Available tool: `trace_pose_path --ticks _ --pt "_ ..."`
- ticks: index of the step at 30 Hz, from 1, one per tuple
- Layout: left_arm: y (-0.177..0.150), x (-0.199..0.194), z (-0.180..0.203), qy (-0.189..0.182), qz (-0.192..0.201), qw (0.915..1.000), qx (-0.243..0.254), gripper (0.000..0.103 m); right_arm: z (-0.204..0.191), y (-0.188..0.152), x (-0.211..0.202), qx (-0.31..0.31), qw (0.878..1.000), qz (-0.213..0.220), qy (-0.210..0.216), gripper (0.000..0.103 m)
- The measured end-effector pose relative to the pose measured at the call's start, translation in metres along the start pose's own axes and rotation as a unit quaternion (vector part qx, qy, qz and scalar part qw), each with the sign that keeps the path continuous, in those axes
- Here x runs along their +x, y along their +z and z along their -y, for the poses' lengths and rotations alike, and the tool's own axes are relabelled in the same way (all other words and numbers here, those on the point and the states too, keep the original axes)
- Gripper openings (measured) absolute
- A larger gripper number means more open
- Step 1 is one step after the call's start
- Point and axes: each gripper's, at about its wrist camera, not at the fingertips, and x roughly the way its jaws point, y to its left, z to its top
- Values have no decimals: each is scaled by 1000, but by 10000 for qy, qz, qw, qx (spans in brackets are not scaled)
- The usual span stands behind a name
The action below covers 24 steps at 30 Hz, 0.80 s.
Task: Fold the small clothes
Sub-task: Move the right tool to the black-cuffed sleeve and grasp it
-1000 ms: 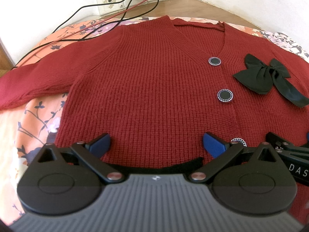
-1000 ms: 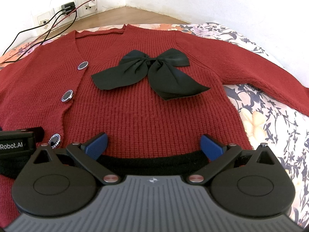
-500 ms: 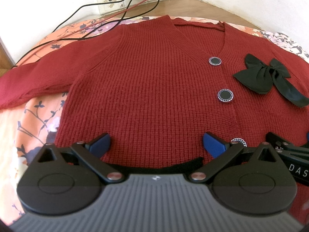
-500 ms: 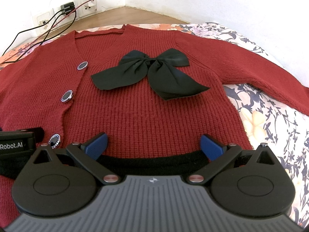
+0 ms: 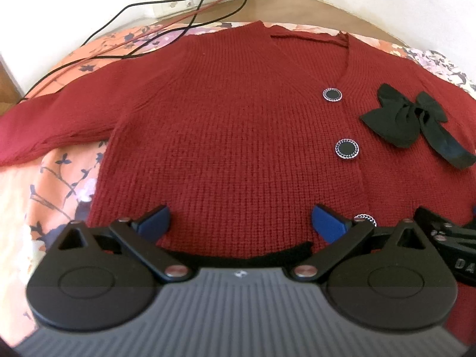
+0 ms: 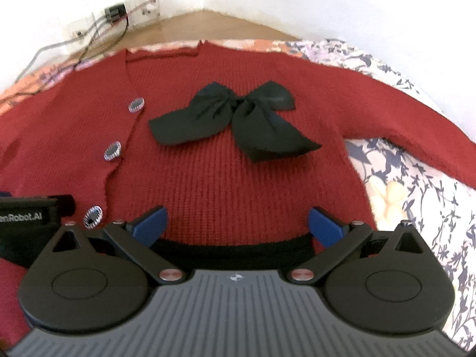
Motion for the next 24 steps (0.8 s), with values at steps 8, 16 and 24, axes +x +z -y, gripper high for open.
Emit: trace_pose_path --ticks 8,16,24 --pt "8 -18 5 24 118 9999 -41 103 49 14 -20 609 9973 288 276 103" --pt "16 -34 31 -172 276 9993 177 103 117 19 -24 1298 9902 489 -140 103" --pt "18 -36 56 -267 262 9987 356 103 178 12 -18 1812 9806 556 -506 103"
